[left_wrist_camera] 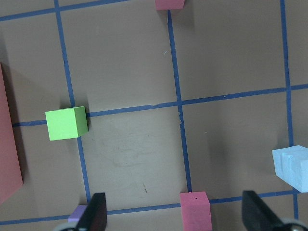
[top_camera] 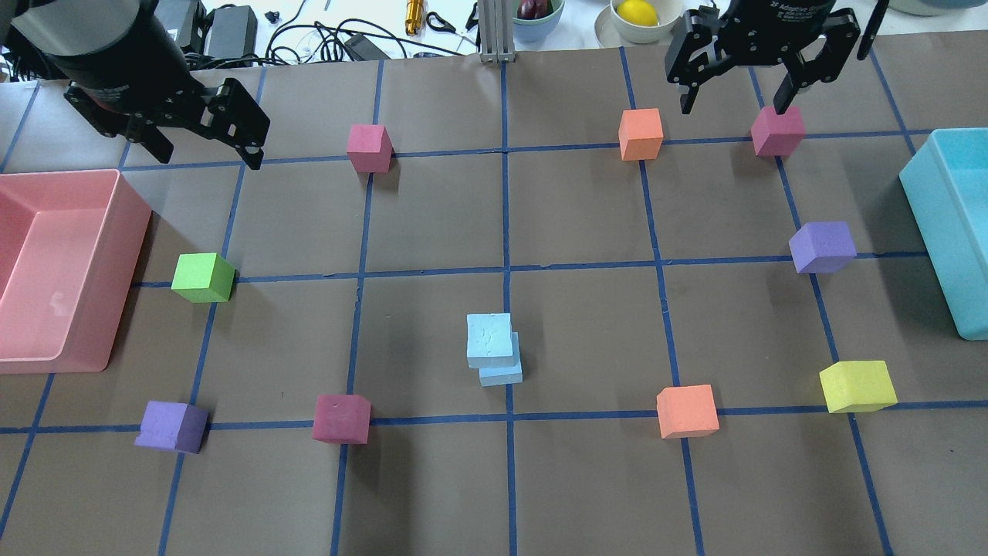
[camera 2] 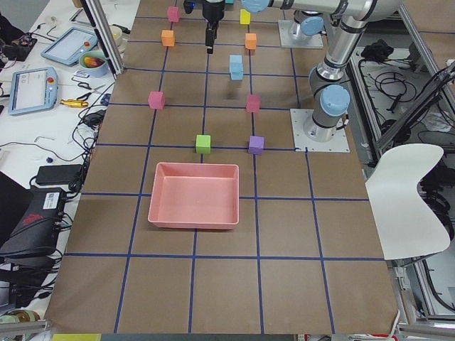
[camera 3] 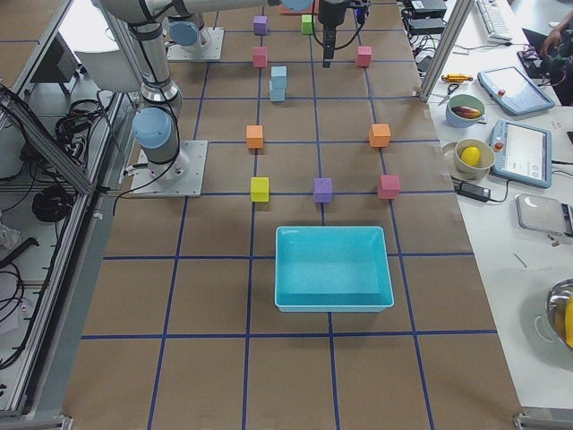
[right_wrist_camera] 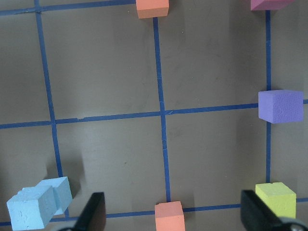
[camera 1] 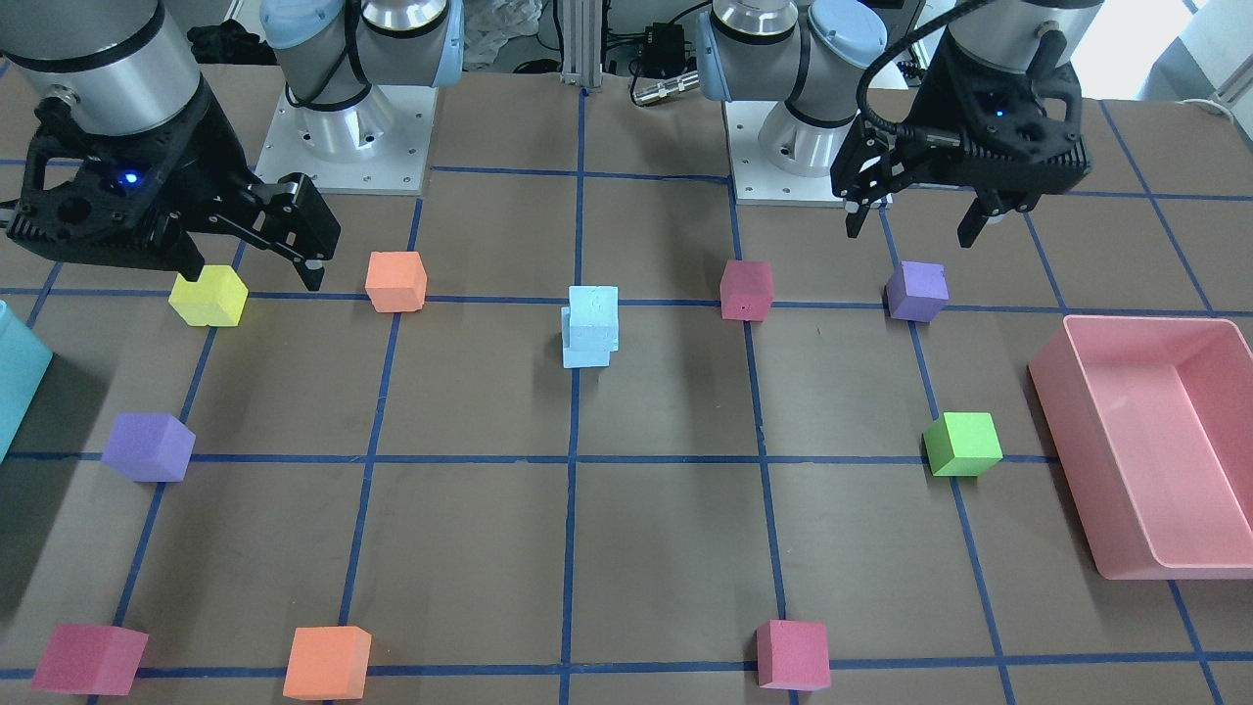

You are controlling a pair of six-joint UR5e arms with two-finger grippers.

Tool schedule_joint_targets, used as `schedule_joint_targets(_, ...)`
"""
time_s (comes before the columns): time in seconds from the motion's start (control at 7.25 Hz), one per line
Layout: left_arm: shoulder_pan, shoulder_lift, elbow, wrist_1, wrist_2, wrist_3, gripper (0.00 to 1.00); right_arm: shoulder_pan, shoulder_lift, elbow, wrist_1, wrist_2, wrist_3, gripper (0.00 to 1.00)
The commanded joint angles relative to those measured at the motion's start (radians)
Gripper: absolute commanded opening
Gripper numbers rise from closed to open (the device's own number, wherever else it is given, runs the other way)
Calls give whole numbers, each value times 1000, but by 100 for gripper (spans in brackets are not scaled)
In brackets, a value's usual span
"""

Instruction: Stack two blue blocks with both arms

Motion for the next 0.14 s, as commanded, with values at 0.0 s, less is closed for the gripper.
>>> schedule_joint_targets(0.0,0,16,-6,-1,-6,-2,100,-1,0,0,0,0,-2,100)
